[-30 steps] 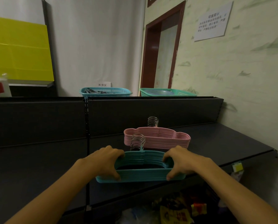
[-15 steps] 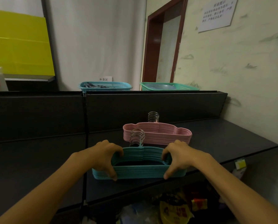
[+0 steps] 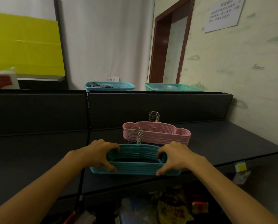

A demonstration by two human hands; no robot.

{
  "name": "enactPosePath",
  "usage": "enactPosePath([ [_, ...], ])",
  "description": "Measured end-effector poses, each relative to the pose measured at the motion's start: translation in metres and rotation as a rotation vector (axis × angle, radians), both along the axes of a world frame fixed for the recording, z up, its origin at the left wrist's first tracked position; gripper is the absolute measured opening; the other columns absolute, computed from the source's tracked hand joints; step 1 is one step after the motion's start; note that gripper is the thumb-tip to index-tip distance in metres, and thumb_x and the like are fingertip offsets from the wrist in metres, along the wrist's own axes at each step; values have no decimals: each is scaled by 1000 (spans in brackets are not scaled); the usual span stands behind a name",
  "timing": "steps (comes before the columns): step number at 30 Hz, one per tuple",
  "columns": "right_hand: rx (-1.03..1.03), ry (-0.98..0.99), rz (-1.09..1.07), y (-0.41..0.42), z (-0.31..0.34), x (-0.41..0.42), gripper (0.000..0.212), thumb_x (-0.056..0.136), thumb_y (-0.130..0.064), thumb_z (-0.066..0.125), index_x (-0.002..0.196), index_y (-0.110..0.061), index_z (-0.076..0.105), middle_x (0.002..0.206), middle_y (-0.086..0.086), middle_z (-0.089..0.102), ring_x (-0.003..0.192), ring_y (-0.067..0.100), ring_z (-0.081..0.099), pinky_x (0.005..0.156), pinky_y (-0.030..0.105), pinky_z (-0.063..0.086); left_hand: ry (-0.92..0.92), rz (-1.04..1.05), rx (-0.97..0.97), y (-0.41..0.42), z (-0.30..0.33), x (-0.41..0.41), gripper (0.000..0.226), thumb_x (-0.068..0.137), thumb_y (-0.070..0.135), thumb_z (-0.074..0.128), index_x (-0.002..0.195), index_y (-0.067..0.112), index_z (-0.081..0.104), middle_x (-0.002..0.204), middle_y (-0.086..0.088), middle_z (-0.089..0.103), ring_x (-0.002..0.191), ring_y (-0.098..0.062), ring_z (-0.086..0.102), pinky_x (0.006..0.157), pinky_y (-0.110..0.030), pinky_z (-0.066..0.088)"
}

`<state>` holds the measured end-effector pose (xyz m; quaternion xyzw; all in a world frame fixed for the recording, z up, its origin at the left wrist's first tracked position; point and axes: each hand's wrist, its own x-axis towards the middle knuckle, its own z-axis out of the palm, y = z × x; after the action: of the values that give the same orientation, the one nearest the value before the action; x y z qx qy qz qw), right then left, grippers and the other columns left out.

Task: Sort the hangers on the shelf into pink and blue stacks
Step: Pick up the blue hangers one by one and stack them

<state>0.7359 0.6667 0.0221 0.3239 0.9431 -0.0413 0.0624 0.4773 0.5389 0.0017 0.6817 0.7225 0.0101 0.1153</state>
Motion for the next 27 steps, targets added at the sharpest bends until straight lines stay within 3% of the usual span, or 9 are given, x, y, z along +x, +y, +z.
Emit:
enactPosePath([
  [4, -29, 32, 22, -3, 0, 6, 77, 62, -72, 72, 127, -36, 53, 129, -8, 53, 114, 14, 50, 91, 38, 46, -85, 20, 40, -12, 3, 5, 73, 69, 58, 73, 131, 38, 40, 127, 12, 42, 115, -9, 40, 100, -32, 41],
  [6, 7, 85, 36, -5, 2, 12, 80, 61, -78, 67, 130, -41, 49, 128, -12, 50, 117, 13, 48, 94, 39, 44, -32, 47, 119, -24, 3, 10, 87, 60, 75, 63, 136, 41, 35, 128, 15, 38, 115, -6, 37, 100, -29, 39],
  [9, 78, 244, 91, -13, 6, 12, 78, 65, -85, 52, 132, -45, 44, 129, -17, 47, 115, 7, 47, 93, 34, 43, 24, 110, 273, -46, -2, 11, 89, 62, 85, 45, 140, 45, 29, 134, 15, 34, 119, -6, 36, 102, -29, 36],
  [12, 140, 370, 172, -28, 8, -9, 79, 70, -86, 40, 136, -42, 41, 133, -16, 48, 118, 7, 47, 96, 33, 43, 81, 194, 354, -75, -12, 5, 86, 66, 88, 34, 141, 46, 26, 142, 10, 37, 126, -12, 39, 104, -33, 35],
  [15, 185, 433, 239, -50, 7, -42, 76, 79, -79, 42, 142, -35, 38, 141, -10, 45, 127, 12, 43, 103, 34, 39, 131, 307, 411, -109, -16, -4, 86, 68, 88, 24, 143, 44, 25, 144, 9, 38, 130, -13, 39, 105, -33, 36],
  [23, 235, 328, 336, -120, 7, -124, 75, 87, -71, 40, 149, -33, 26, 144, -5, 40, 126, 15, 42, 103, 33, 36, 145, 462, 381, -204, -14, -51, 77, 75, 81, 25, 143, 45, 23, 150, 11, 30, 137, -8, 27, 110, -30, 24],
  [27, 245, 303, 319, -152, 16, -168, 75, 86, -73, 38, 149, -35, 24, 145, -4, 40, 128, 17, 41, 103, 35, 36, 172, 497, 366, -249, -13, -87, 86, 66, 84, 13, 143, 46, 23, 151, 11, 26, 138, -9, 25, 112, -31, 22],
])
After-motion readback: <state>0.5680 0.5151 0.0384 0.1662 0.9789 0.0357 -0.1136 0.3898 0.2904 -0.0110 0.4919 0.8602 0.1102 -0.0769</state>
